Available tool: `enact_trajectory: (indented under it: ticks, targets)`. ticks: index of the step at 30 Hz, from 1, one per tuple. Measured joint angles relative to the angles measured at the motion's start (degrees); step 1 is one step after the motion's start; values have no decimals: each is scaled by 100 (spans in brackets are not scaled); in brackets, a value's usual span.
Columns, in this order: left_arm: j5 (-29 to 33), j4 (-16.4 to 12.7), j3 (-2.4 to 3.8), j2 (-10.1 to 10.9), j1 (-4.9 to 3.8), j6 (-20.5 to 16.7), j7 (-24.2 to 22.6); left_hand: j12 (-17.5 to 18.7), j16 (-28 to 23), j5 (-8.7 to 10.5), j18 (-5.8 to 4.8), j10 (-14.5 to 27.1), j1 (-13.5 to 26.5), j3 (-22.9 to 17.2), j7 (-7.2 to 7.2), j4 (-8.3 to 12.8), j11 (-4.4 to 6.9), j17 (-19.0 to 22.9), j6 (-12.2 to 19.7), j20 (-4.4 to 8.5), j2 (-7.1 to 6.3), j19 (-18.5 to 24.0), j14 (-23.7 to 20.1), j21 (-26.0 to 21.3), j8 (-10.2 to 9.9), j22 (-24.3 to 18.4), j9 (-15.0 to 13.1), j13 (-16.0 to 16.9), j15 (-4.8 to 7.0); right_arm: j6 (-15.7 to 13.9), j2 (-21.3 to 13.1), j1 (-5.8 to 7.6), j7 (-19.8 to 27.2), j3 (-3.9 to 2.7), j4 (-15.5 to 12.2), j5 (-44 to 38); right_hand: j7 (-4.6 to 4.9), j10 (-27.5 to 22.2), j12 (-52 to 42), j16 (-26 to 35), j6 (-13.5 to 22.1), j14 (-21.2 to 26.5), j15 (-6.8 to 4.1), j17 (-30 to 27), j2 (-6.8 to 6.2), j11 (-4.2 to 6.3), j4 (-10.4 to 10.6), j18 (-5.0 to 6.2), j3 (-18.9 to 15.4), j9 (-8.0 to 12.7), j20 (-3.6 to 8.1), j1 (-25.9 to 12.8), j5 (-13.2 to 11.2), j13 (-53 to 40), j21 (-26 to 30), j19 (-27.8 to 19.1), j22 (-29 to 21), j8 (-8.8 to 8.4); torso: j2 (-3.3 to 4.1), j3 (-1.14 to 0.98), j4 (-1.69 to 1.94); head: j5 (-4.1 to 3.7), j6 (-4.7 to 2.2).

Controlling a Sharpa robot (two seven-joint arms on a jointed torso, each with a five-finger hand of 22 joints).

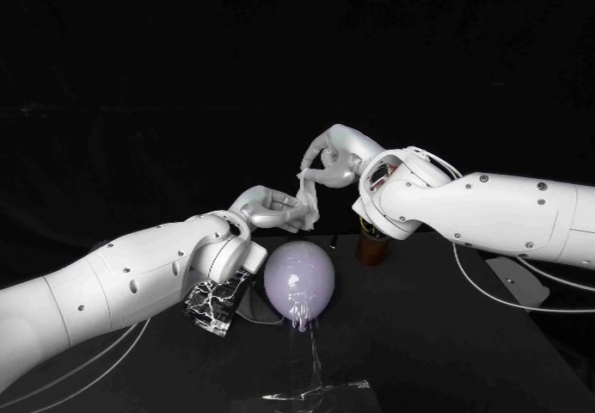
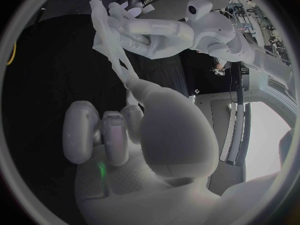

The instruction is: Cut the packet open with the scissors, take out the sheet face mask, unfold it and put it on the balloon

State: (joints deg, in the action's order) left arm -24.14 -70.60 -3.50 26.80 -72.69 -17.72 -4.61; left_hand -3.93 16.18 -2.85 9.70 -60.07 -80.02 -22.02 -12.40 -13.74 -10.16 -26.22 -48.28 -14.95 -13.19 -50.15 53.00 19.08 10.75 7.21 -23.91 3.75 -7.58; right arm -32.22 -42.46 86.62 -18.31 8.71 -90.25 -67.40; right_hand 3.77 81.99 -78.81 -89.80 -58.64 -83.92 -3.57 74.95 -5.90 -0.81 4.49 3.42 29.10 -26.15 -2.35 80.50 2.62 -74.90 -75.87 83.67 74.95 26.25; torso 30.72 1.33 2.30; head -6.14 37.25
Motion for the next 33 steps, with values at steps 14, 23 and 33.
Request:
enact_trajectory:
  ticks: [14,23,33]
  targets:
    - [0,70,0,-36,1,-91,153,-83,-45,0,-4,-2,-271,250,11,-2,70,31,-98,-22,120,-22,224,-76,34,-86,21,30,34,-12,20,-3,18,-1,-20,0,-11,0,12,3,-11,0,0,-2,-14,0,17,0,17,-4,-1,-15,-11,-5,0,-1,-4,16,0,0,-1,-3,3]
    - [-11,80,0,-54,1,-288,42,-449,269,0,-9,-625,-867,-146,298,265,348,-106,-799,131,551,-279,645,85,455,-21,-123,134,291,-6,26,-3,21,-1,-12,0,-12,0,12,6,-10,0,0,-5,-14,0,17,0,17,-3,-2,-15,-11,-3,1,-2,-3,12,-1,0,-2,0,6]
    - [-16,91,0,-78,1,-439,-128,-569,447,0,-45,-771,-869,-211,390,331,440,-226,-947,153,589,-301,732,194,548,45,-149,188,338,-2,30,-3,23,-1,-12,1,-12,0,13,0,-9,1,1,-3,-15,0,17,0,17,1,11,-15,-12,0,1,11,0,6,0,-2,-3,-1,15]
